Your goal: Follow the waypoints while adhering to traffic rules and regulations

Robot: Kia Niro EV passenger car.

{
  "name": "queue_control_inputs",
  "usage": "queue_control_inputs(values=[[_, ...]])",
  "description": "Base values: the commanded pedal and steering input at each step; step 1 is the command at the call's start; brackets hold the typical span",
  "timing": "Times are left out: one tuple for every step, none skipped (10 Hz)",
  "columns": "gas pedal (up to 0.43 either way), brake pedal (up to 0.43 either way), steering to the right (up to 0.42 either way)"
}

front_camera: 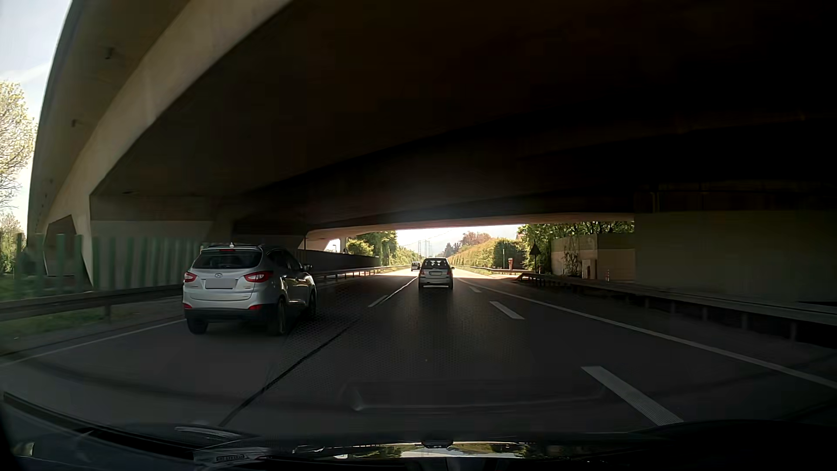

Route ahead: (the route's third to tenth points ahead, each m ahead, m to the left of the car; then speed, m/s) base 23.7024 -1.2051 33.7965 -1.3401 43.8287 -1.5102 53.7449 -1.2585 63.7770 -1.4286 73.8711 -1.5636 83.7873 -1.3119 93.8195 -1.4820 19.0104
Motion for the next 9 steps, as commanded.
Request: queue_control_inputs(values=[[0.118, 0.0, 0.002], [0.118, 0.0, 0.002], [0.118, 0.0, 0.002], [0.118, 0.0, 0.002], [0.118, 0.0, 0.002], [0.118, 0.0, 0.002], [0.118, 0.0, 0.002], [0.118, 0.0, 0.002], [0.118, 0.0, 0.002]])
